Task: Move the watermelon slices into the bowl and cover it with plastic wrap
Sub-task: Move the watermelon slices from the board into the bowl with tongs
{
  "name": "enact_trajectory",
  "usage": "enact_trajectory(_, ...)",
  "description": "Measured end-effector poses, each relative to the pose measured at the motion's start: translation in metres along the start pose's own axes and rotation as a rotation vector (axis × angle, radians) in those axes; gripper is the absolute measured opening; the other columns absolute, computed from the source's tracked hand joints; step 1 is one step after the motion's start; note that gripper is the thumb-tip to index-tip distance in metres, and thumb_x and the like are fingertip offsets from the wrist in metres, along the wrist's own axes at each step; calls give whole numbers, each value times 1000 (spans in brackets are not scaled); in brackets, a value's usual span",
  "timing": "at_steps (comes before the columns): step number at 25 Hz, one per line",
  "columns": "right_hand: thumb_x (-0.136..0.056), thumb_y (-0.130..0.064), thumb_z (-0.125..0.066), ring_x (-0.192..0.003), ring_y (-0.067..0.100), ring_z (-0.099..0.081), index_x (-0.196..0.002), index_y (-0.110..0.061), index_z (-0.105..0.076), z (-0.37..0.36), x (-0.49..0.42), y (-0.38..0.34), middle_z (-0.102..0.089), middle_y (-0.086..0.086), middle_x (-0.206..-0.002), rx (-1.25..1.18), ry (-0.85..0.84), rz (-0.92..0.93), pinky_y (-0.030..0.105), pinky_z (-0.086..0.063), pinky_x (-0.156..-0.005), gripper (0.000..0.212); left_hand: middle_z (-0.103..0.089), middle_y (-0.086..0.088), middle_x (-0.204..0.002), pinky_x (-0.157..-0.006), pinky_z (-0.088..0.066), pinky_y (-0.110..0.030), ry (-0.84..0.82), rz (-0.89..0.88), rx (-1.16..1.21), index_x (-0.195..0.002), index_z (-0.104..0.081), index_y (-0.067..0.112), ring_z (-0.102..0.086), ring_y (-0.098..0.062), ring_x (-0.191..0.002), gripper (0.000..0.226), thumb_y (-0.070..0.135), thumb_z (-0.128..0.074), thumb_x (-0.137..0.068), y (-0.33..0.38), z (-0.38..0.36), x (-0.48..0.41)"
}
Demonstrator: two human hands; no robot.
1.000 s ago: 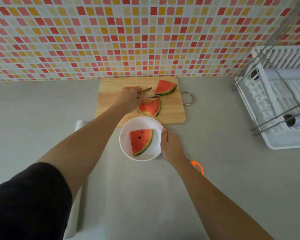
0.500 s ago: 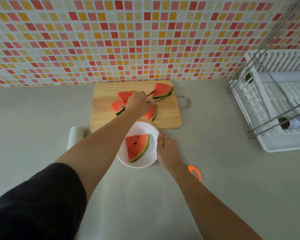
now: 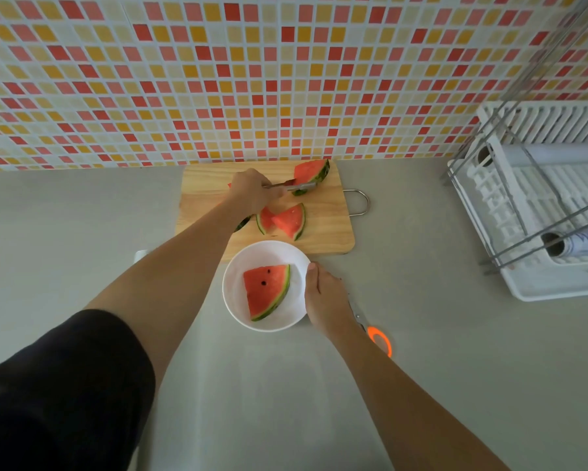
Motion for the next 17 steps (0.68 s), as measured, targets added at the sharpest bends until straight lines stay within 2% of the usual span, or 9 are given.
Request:
enact_trajectory(4, -98, -29, -28, -52, 7, -42, -59, -20, -38, -1, -1, 4, -45, -4, -54, -8, 19, -18, 13, -33, -47, 42, -49, 1, -60, -47, -38, -22, 35, 92, 180, -63, -65, 11, -43, -14, -51, 41, 48, -70, -79, -14, 4, 2)
enact_trajectory(7, -98, -31, -28, -52, 8, -42, -58, -21, -38, -2, -2, 6, -45, -5, -55, -16, 26, -8, 15, -32, -46, 42, -47, -7, -63, -50, -36, -26, 24, 93, 294, -73, -69, 2, -38, -18, -52, 41, 43, -71, -80, -20, 10, 13)
enact_trajectory(11, -97, -33, -28, -56, 13, -47, -64, -16, -46, -3, -3, 8, -51, -2, -60, -54, 32, -6, 30, -35, -53, 41, -41, 0, -54, -41, -24, -19, -98, -1, 574, -67, -66, 5, -25, -15, -47, 34, 31, -65, -88, -21, 23, 45)
enact_trajectory(14, -96, -38, -26, -66, 14, -52, -72, -16, -53, -4, -4, 11, -55, -8, -67, -65, 18, -41, 31, -35, -60, 43, -41, 9, -48, -41, -28, -17, -71, -28, 492, -77, -71, 5, -29, -7, -43, 31, 35, -67, -86, -36, 47, 80)
enact_trajectory(17, -96, -43, -22, -76, 21, -55, -77, -19, -56, -6, -5, 14, -57, -6, -72, -65, -10, -68, 31, -36, -68, 45, -54, 13, -53, -43, -34, -12, -106, -69, 378, -82, -77, 26, -39, -1, -45, 19, 43, -68, -81, -68, 58, 131)
Point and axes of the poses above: each hand's wrist, its own x-axis away from the middle knuckle, its own z-axis out of the back of the hand, y = z × x, the point moved 7 cm from there along -x, towards the middle knuckle
